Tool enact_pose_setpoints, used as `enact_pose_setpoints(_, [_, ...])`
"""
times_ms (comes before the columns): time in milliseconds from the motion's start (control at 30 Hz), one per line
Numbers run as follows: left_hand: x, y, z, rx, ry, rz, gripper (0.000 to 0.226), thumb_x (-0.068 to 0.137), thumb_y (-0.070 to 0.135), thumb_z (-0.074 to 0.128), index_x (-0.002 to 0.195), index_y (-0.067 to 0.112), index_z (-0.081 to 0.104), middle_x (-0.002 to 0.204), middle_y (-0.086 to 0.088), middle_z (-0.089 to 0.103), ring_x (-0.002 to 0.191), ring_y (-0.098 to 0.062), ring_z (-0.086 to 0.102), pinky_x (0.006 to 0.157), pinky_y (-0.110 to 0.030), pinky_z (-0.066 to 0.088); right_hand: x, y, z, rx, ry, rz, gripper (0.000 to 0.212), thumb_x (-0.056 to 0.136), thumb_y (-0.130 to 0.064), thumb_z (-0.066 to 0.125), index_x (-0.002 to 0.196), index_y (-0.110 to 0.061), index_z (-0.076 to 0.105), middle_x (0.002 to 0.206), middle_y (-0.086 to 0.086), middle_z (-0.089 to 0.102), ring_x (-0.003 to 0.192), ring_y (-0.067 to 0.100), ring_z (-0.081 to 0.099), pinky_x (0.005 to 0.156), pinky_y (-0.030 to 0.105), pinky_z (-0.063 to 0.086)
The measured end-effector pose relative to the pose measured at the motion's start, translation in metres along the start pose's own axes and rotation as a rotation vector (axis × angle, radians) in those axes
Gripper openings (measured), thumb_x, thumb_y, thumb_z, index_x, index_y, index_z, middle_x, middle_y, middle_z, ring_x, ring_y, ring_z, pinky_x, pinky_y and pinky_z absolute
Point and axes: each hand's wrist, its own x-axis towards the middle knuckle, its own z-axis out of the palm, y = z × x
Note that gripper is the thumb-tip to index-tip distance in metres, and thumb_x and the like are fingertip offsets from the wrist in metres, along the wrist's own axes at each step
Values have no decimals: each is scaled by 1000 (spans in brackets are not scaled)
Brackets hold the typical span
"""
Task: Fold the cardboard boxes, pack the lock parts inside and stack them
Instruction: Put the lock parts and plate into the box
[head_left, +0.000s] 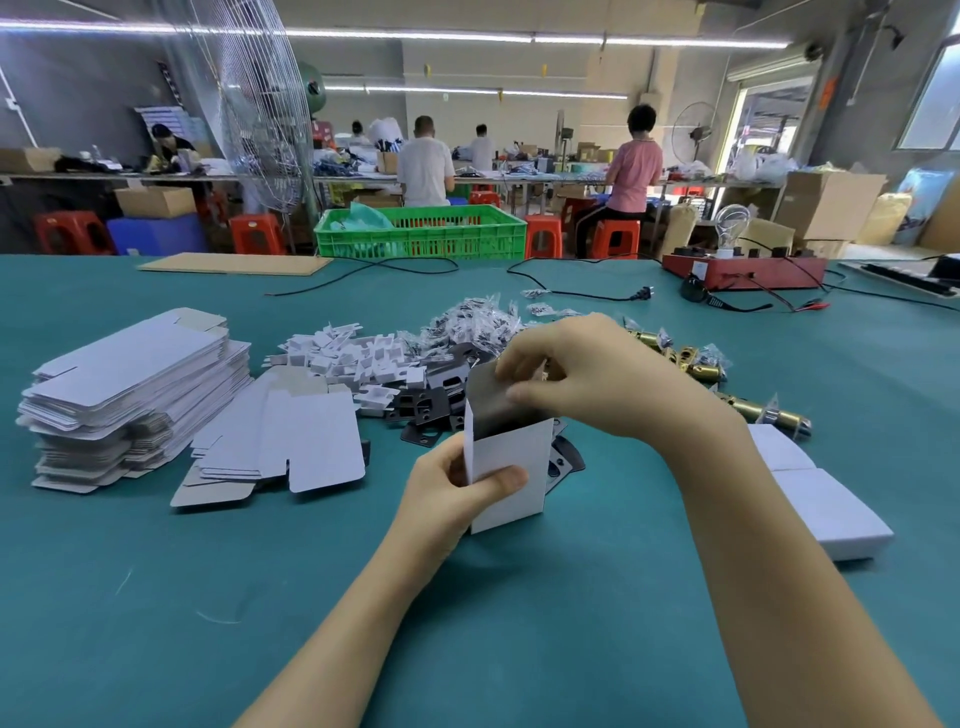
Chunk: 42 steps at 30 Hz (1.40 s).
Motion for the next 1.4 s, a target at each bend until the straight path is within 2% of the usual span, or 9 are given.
enact_pose_setpoints(100, [1,-2,0,30,6,-5,35,68,19,79,103,22,73,97,3,76,87,-10,71,69,-19,54,-3,9,-8,50,118,40,7,88,-18,67,92,-16,72,75,-10,63,59,-16,53,58,0,36])
enact_pose_setpoints(300, [3,-5,-3,-26,152,-30,23,78,10,79,97,22,74,94,3,77,84,-13,73,65,-19,55,-15,44,-22,153,363,261,12,90,-22,65,84,-14,70,73,1,69,54,7,57,63,25,49])
enact_pose_setpoints(533, [7,-5,-10,-72,454,-1,14,82,17,78,88,26,69,81,18,74,71,0,69,58,-14,52,-17,81,-7,295,431,489,14,90,-19,62,78,-17,67,69,1,71,46,4,58,47,15,43])
enact_pose_setpoints(700, [9,-9,-10,29,452,-13,13,80,21,79,81,31,71,80,12,74,82,-16,70,76,-39,58,10,91,21,392,478,542,15,90,-19,60,76,-20,67,61,-4,69,53,8,61,56,26,51])
enact_pose_setpoints(767, [9,-9,-10,66,440,-5,14,79,23,81,78,33,72,80,7,74,87,-26,69,83,-49,58,32,94,37,413,458,561,13,91,-15,57,84,-17,68,66,-2,70,58,10,63,55,26,50])
enact_pose_setpoints(867, [8,-7,-11,76,427,-13,14,78,23,81,81,33,71,82,11,74,88,-23,69,85,-49,57,71,98,64,331,378,557,19,91,-9,50,100,-10,67,84,8,71,77,26,67,73,38,57])
enact_pose_setpoints(1000, [9,-6,-11,64,431,-33,14,79,23,81,83,31,71,82,11,74,88,-21,69,86,-49,57,118,107,90,47,269,477,27,89,-6,43,105,-5,65,100,16,68,86,31,56,78,36,47])
enact_pose_setpoints(1167, [11,-6,-13,62,434,-32,13,79,24,81,79,31,69,82,6,74,88,-25,68,85,-49,56,161,129,112,1,205,511,38,99,-20,36,135,-11,46,132,24,46,107,37,51,78,35,35])
enact_pose_setpoints(1400, [11,-8,-14,66,417,-24,10,82,28,78,83,31,69,85,9,73,87,-19,68,84,-45,57,168,156,131,-105,37,528,44,102,-26,22,136,-14,47,142,19,44,130,36,37,106,44,30])
